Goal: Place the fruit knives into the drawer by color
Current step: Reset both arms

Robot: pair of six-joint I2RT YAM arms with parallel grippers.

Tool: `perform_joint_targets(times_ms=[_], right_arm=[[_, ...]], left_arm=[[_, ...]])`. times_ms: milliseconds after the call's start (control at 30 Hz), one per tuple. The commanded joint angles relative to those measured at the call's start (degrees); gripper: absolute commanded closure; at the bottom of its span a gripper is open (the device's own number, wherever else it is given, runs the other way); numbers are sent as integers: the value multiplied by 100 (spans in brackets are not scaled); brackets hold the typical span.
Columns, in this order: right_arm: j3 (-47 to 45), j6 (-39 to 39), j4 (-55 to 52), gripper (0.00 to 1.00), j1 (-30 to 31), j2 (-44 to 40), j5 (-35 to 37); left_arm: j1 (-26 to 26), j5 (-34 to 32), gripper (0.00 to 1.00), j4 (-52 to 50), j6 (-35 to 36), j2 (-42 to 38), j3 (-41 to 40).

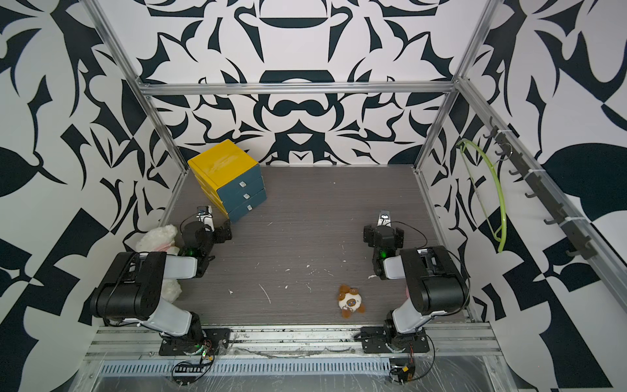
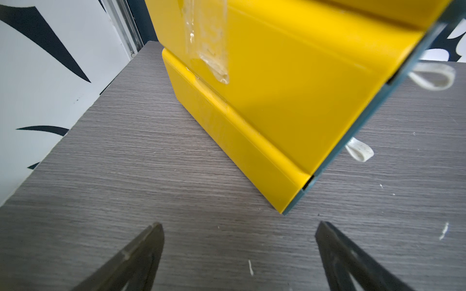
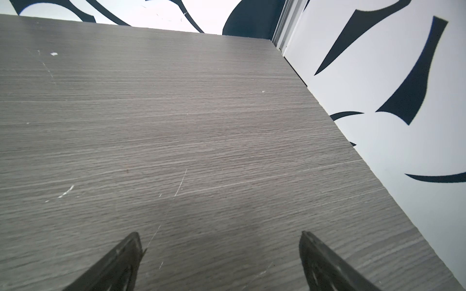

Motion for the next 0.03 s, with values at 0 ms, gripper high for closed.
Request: perform_joint_targets(times_ms=[0], right_arm=[[111, -16, 235, 0, 19, -85, -10]], left_arm=[[11, 39, 1, 58, -18, -73, 0]])
